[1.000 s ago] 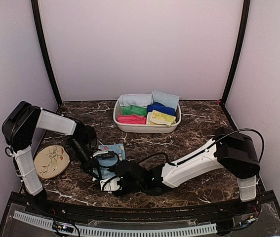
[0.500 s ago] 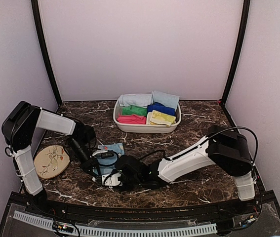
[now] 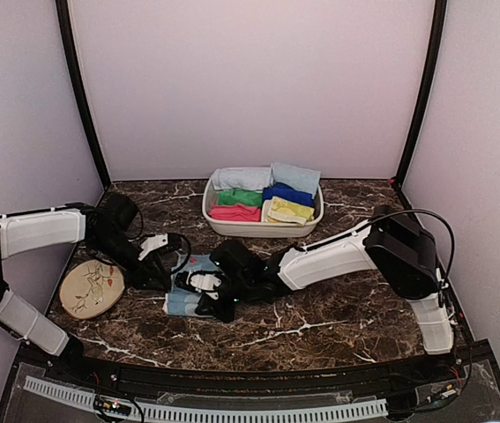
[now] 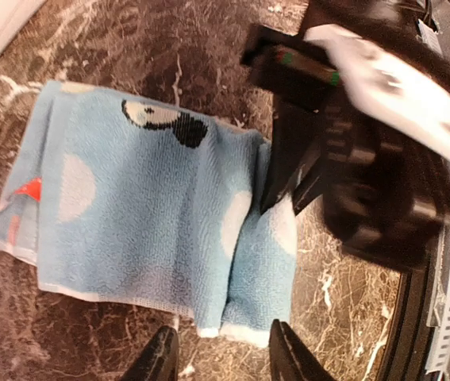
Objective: Roll the towels
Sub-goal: Roll the towel at the center of the board.
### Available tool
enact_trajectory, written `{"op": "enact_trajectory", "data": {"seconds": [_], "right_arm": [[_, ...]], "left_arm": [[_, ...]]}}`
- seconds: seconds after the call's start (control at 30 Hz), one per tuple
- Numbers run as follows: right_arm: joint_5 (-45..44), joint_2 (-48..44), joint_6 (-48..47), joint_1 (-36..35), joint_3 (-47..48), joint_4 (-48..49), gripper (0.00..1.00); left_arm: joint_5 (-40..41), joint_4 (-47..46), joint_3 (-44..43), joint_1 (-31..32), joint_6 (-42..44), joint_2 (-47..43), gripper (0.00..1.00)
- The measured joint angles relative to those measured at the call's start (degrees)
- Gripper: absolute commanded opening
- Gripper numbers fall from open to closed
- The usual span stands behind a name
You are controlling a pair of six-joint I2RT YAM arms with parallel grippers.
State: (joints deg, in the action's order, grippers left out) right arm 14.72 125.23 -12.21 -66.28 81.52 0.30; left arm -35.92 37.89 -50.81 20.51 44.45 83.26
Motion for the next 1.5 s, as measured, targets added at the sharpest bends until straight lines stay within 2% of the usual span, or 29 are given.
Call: {"op": "enact_trajectory", "data": {"seconds": [0.13,0.3,0.47,0.6,0.7,0.77,0.87,0.93,0.97,1.0,1.07,1.1,1.2,1.27,1.5], "right_arm": [[12.59,2.27,10.05,3.54,2.75,-2.12,0.01],[22.71,4.22,21.49,5.42,4.07,-3.06,0.02],[30.84,6.21,32.81,6.6,5.29,-2.97,0.02],[33.59,6.78,38.73,7.45,5.95,-3.08,0.03],[34.8,6.88,41.79,7.72,5.95,-3.02,0.03],[35.21,6.95,43.17,7.8,5.97,-2.93,0.04],[35.41,7.02,44.5,7.98,6.25,-2.93,0.18],[35.17,7.02,44.52,8.07,6.45,-2.97,0.25],[34.93,7.02,44.41,8.09,6.45,-2.93,0.33],[34.56,6.99,44.46,8.11,6.45,-2.89,0.44],[33.18,6.8,44.24,8.2,6.16,-2.36,0.75],[32.63,6.4,44.06,8.24,5.75,-1.95,0.97],[30.97,3.06,42.91,8.7,3.15,-1.7,1.0],[25.66,-0.57,40.59,9.14,0.85,-2.05,1.0],[-3.19,-17.51,31.8,9.33,-12.39,-2.47,1.0]], "left_arm": [[0.7,-1.46,2.75,0.13,2.54,-6.82,0.4],[1.64,-2.08,6.6,2.03,4.26,-8.09,0.41],[5.99,-5.35,8.96,8.66,4.33,-7.96,0.43],[8.57,-7.96,8.5,14.08,4.26,-5.57,0.43],[10.67,-9.64,7.74,14.36,4.26,-1.95,0.35],[11.5,-10.16,7.28,14.36,4.2,0.2,0.24],[11.74,-10.54,6.69,14.36,3.82,2.34,0.03],[11.61,-10.56,6.16,14.36,3.3,3.56,0.0],[11.61,-10.32,5.77,14.36,2.78,4.02,0.0],[11.3,-10.12,5.33,14.36,2.58,4.55,0.0],[10.38,-9.42,4.42,14.29,1.92,5.53,0.0],[9.75,-8.87,3.96,14.25,1.53,5.95,0.0],[3.65,-6.43,2.19,13.73,2.84,5.49,0.0],[2.19,-5.42,0.15,13.6,2.78,5.11,0.0],[-0.33,3.39,-0.98,10.99,2.71,7.78,0.0]]}}
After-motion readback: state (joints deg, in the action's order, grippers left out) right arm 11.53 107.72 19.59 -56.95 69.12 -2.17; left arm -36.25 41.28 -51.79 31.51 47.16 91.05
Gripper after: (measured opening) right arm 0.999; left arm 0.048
